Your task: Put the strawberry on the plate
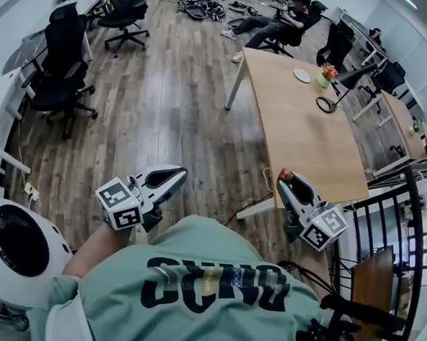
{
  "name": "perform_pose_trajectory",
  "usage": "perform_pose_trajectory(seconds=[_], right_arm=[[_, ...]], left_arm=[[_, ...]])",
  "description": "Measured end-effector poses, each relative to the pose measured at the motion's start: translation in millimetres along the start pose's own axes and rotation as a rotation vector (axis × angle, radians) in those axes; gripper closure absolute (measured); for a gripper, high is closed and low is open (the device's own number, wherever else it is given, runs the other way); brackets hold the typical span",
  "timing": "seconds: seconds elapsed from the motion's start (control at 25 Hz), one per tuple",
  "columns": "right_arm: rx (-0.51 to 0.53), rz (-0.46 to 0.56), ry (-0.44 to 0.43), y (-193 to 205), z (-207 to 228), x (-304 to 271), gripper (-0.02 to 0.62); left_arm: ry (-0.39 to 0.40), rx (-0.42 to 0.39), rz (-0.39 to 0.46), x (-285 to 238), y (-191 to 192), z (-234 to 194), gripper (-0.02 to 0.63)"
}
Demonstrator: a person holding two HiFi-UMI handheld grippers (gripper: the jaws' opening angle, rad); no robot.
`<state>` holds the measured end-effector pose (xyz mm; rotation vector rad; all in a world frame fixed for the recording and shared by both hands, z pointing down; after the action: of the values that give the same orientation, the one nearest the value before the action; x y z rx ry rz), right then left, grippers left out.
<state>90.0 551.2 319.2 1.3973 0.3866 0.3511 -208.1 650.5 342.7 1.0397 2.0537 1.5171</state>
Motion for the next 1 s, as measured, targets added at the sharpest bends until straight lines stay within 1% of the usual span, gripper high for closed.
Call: perform_pose_trajectory(seconds=[0.16,0.32,0.44,0.56,0.76,0.88,1.0], right_arm=[[-0.013,0.001,-0.049,3,10,-29,0.453],[-0.036,0.007,-0.1,10,38,-54,0.453],[-0.054,0.02,-0.137,12,76,-70,0.453],[-0.062,0.033,-0.175,6,121,-81,0.453],[-0.039,0.048,-0.222,-19,199,-85,0.453],[-0.04,0.04,-0.234,-19,240,-86,0.453],[-0.043,0.038,-0.24,-12,270,-97,0.453]], left_arm=[[-0.012,0.02,0.005,-12,-2,-13,0.601],[-0.049,0.003,-0.02,-27,0,-28,0.601],[-0.104,-0.009,-0.017,-47,-1,-42,0.601],[-0.151,-0.01,-0.005,-80,-2,-54,0.601],[-0.178,-0.023,-0.01,-159,-14,-65,0.601],[-0.18,-0.01,-0.006,-199,-16,-75,0.601],[-0.183,-0.003,-0.022,-225,-13,-94,0.601]])
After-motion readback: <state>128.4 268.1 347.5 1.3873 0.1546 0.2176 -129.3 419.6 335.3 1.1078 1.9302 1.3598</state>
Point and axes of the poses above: the fingertips, and each gripper's own axes: x backward along the fingers, z to its right, y out of its underside, the point moved 5 cm from there along x, backward along the fingers, and after that the axes turned 2 degrees about z, right-handed, at the moved point
